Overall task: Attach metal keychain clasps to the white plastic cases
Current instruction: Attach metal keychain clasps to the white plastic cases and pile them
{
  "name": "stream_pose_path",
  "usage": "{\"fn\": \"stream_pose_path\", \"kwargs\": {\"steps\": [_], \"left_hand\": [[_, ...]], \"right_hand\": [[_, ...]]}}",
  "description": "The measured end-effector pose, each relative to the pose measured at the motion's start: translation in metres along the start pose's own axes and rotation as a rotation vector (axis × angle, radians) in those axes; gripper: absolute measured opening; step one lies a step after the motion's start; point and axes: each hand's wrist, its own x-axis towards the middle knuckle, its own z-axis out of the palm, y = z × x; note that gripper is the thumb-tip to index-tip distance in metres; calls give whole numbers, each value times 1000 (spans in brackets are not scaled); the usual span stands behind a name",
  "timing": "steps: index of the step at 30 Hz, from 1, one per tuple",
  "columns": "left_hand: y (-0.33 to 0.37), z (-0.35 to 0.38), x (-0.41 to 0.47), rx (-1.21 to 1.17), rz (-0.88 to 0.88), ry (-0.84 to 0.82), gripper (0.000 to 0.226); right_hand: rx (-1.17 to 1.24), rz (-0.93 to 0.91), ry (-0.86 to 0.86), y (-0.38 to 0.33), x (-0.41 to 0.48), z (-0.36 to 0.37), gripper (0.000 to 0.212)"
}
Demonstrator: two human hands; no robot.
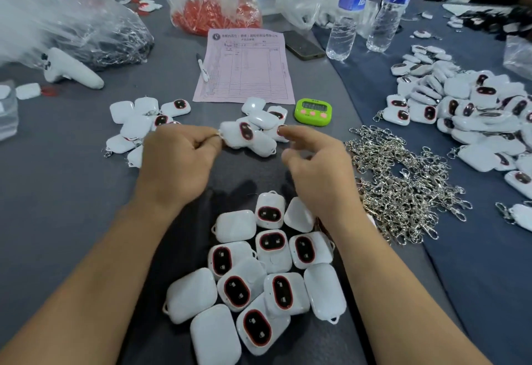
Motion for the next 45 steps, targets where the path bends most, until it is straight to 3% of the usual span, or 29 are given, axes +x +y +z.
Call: {"fn": "stream_pose_path", "kwargs": {"steps": [3, 6, 9, 11, 13, 16, 18, 20, 23, 26, 33, 36, 41, 45], "left_hand": [[-18, -14, 6, 172, -60, 126, 22], [-30, -22, 10, 301, -179, 181, 21], [-33, -23, 10, 360, -299, 218, 21], [-32, -20, 8, 390, -297, 237, 28], [-24, -15, 6, 405, -195, 261, 34], [-10, -5, 4, 320, 3, 160, 29], [-9, 3, 3, 310, 63, 0, 21], [-18, 4, 5, 327, 66, -70, 13], [-33, -5, 11, 317, -9, -22, 25], [-35, -10, 11, 329, -65, 15, 22], [0, 12, -4, 236, 133, -22, 15], [10, 23, -11, 191, 156, -104, 16], [7, 24, -12, 164, 107, -137, 17], [7, 23, -13, 140, 68, -156, 19]], "right_hand": [[-308, -134, -225, -4, -4, 5, 54], [-462, -143, -359, -7, -5, 11, 56], [-361, -113, -223, -5, -6, 10, 24], [-349, -106, -50, -2, -5, 9, 24], [-376, -141, 18, -2, -4, 9, 20], [-422, -217, -186, -8, -7, 13, 43], [-495, -247, -237, -6, -8, 16, 43], [-459, -210, -176, -3, -6, 12, 34], [-452, -165, -122, -1, -6, 4, 29], [-463, -175, -115, -3, -8, -4, 43], [-526, 39, 159, 6, 14, -41, 27], [-583, 84, 139, 12, 15, -48, 22], [-699, -2, -28, 12, 12, -43, 19], [-748, -16, -38, 5, 7, -44, 24]]}}
